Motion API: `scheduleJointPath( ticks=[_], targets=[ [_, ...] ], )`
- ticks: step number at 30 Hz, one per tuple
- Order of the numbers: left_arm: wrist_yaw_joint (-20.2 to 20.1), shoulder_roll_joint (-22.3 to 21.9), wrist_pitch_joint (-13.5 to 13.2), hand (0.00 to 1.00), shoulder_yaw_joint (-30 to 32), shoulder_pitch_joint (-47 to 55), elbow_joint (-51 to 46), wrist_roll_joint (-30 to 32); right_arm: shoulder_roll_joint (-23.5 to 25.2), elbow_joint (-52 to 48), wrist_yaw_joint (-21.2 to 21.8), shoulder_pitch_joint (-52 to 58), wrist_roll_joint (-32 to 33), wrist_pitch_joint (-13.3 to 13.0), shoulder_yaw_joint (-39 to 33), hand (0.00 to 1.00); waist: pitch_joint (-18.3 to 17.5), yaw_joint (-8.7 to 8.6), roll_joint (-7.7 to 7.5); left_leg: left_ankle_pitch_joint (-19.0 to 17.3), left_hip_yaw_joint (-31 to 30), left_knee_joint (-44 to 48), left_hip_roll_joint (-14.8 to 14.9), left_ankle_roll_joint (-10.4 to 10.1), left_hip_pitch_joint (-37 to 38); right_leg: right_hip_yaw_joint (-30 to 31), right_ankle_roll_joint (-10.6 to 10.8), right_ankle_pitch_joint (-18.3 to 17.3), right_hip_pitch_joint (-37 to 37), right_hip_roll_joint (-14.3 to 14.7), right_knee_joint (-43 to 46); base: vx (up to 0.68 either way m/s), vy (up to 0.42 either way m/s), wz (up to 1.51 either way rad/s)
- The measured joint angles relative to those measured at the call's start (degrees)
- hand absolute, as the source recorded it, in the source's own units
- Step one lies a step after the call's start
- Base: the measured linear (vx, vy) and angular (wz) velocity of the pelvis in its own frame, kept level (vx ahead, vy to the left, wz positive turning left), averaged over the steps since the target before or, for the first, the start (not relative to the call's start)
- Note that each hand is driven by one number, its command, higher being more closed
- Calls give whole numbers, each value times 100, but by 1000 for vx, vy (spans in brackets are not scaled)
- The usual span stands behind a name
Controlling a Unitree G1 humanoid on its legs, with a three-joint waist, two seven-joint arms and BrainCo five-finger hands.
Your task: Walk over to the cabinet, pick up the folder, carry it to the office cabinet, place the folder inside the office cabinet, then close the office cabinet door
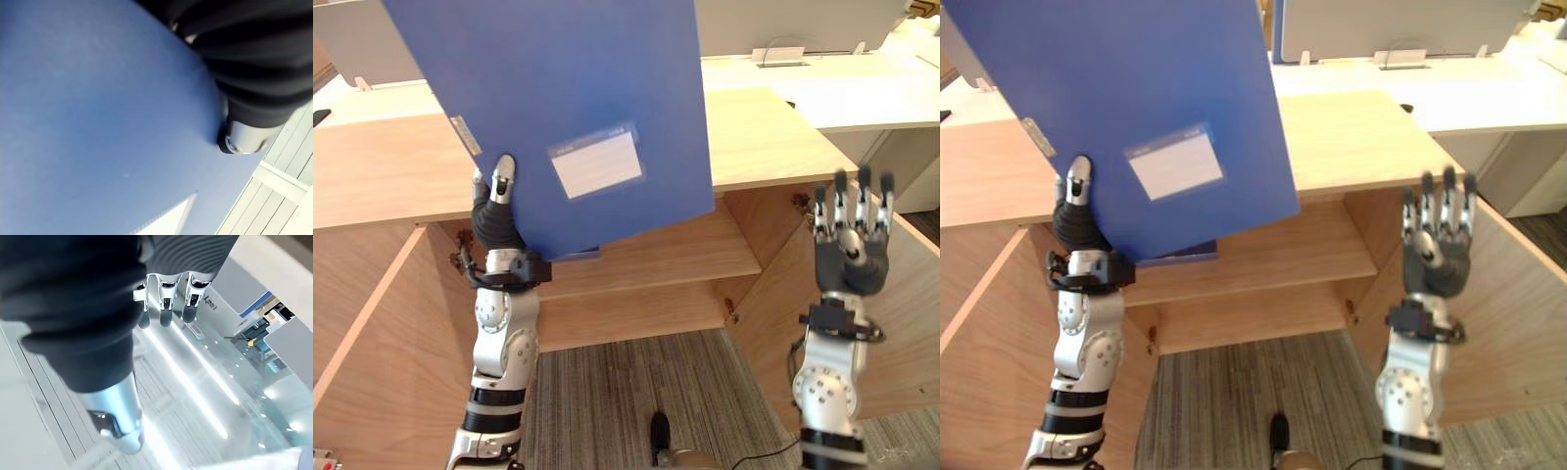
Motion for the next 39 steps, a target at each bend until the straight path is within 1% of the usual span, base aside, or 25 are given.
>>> scheduleJointPath(
  ticks=[1, 2, 6, 8, 10, 13, 15, 16, 19, 20, 22, 24, 27, 29, 32, 34, 39],
  targets=[
    [-41, 43, 0, 100, -60, -39, 55, -67, -293, 208, 14, -276, -187, 100, 94, 0, 6, 2, -23, -3, -1, 23, 0, 3, -10, 1, 6, 8, -1, -3, 0, -51, 7, 0],
    [-67, 54, 0, 100, -102, -68, 62, -77, -487, 428, 47, -516, -369, 210, 162, 0, 3, 8, -28, -3, -2, 29, 2, 3, -13, 1, 6, 9, -2, -3, 1, -47, 5, 1],
    [-176, 119, -14, 100, -174, -390, 109, -88, -763, 888, 68, -926, -379, 416, 340, 0, 2, 78, -29, -2, -20, 53, 7, 3, -66, -8, 14, 22, -32, -13, 2, -40, 7, 2],
    [-192, 135, -72, 100, -182, -531, 145, -91, -835, 1068, 76, -1119, -351, 434, 378, 0, 2, 86, -29, 0, -35, 65, 5, 3, -89, -16, 19, 30, -41, -40, 3, -35, 18, 4],
    [-226, 217, -182, 100, -256, -589, 226, -92, -1115, 1325, 74, -1463, -328, 441, 583, 0, 0, 79, -30, 0, -52, 70, -9, 2, -92, -15, 2, 42, -35, -58, 2, -48, 33, 3],
    [-266, 244, -186, 100, -321, -605, 435, -89, -1406, 1511, 103, -1968, -272, 456, 932, 0, -6, 65, -39, -1, -75, 102, -36, 4, -101, -18, -12, 55, -21, -92, 0, -58, 28, 3],
    [-270, 256, -186, 100, -327, -601, 492, -89, -1502, 1573, 172, -2191, -229, 465, 1120, 0, -13, 63, -52, -3, -85, 122, -45, 8, -109, -19, -15, 61, -17, -104, 0, -67, 20, 3],
    [-271, 312, -191, 100, -376, -604, 497, -89, -1583, 1676, 233, -2375, -201, 497, 1290, 0, -34, 56, -85, -5, -90, 136, -49, 9, -112, -19, -19, 65, -13, -111, -1, -67, 15, 2],
    [-300, 447, -214, 100, -483, -603, 498, -88, -1683, 1858, 301, -2565, -142, 589, 1602, 0, -84, 70, -164, -6, -98, 151, -49, 8, -114, -19, -23, 68, -8, -113, -2, -59, 10, 1],
    [-298, 448, -221, 100, -477, -603, 498, -89, -1691, 1889, 308, -2594, -113, 596, 1633, 0, -87, 70, -169, -6, -98, 154, -50, 8, -114, -18, -23, 68, -7, -116, -2, -49, 12, 0],
    [-292, 468, -244, 100, -474, -603, 498, -88, -1730, 1988, 319, -2705, -67, 638, 1684, 0, -89, 74, -172, -7, -101, 155, -61, 10, -114, -18, -23, 68, -6, -128, -1, -42, 20, 0],
    [-278, 468, -293, 100, -471, -605, 497, -91, -1810, 2030, 324, -2836, 109, 644, 1839, 0, -89, 72, -172, -9, -101, 154, -61, 12, -114, -18, -23, 68, -6, -128, -1, -17, 11, 0],
    [-257, 465, -395, 100, -419, -610, 497, -98, -1908, 2031, 345, -3061, 173, 648, 1973, 0, -88, 73, -172, -12, -102, 152, -56, 11, -114, -19, -23, 68, -7, -122, 0, 0, 0, 0],
    [-236, 466, -446, 100, -381, -611, 497, -110, -1936, 2031, 422, -3186, 336, 651, 2081, 0, -89, 74, -173, -16, -103, 153, -56, 13, -114, -19, -23, 68, -7, -122, 0, -17, 12, 0],
    [-213, 471, -518, 100, -350, -611, 497, -121, -1954, 2030, 515, -3326, 374, 652, 2176, 0, -89, 88, -174, -25, -102, 157, -58, 20, -114, -19, -23, 68, -5, -125, 0, -37, 25, 0],
    [-199, 472, -551, 100, -351, -612, 497, -123, -2056, 2026, 543, -3442, 377, 654, 2385, 0, -89, 96, -174, -35, -102, 167, -58, 23, -115, -19, -23, 68, -2, -125, 0, -32, 22, 0],
    [-168, 465, -555, 100, -490, -756, 497, -115, -2062, 1901, 633, -3615, 558, 704, 3003, 0, -93, 123, -180, -78, -108, 250, -48, 25, -149, -22, -23, 68, 2, -125, -1, -33, 20, 0]
  ],
)
